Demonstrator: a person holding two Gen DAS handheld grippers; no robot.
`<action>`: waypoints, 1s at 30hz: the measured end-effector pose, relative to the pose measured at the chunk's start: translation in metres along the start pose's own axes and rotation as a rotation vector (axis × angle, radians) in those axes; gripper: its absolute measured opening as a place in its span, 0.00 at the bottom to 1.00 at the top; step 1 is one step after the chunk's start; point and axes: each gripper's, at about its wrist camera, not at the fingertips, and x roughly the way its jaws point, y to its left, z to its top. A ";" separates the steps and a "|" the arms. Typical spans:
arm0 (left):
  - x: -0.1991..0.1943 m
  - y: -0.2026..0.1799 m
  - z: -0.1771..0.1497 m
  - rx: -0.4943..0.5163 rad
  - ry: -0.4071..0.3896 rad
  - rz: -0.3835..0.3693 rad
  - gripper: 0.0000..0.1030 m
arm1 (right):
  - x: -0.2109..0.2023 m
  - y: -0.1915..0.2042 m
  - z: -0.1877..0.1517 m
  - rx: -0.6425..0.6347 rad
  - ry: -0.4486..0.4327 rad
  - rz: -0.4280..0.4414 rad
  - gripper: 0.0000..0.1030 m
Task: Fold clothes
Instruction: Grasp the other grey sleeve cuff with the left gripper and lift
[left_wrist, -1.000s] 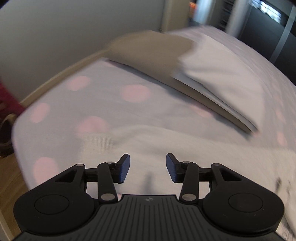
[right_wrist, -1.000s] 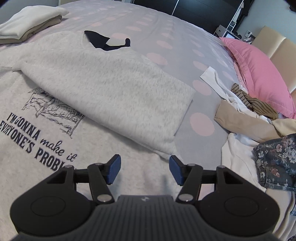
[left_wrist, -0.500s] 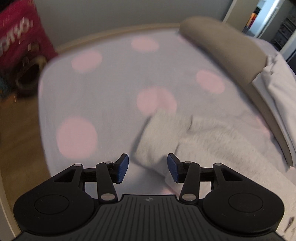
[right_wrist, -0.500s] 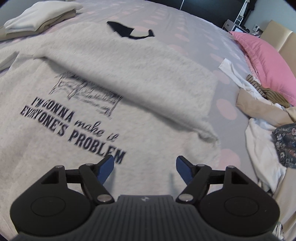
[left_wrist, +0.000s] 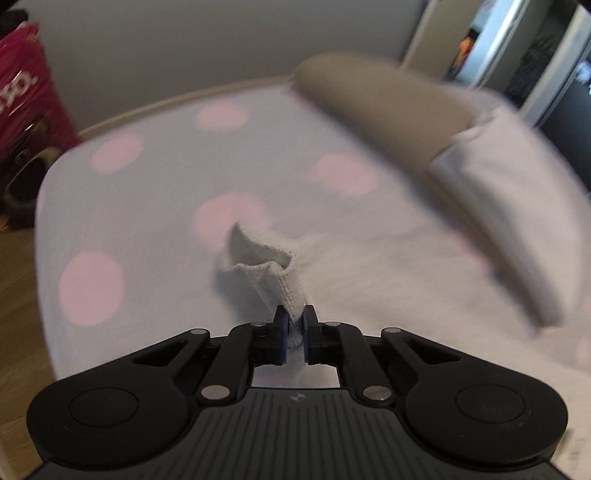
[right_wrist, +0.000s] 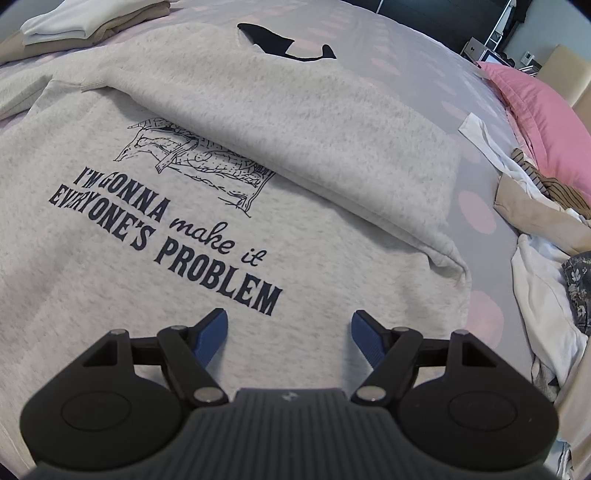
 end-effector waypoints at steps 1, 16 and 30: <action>-0.012 -0.009 0.001 0.007 -0.026 -0.035 0.05 | 0.000 0.000 0.000 0.000 -0.001 0.001 0.74; -0.155 -0.195 -0.053 0.382 -0.120 -0.564 0.05 | -0.010 -0.010 0.010 0.062 -0.028 0.035 0.74; -0.124 -0.270 -0.270 1.090 0.021 -0.472 0.05 | -0.020 -0.028 0.019 0.208 -0.062 0.093 0.73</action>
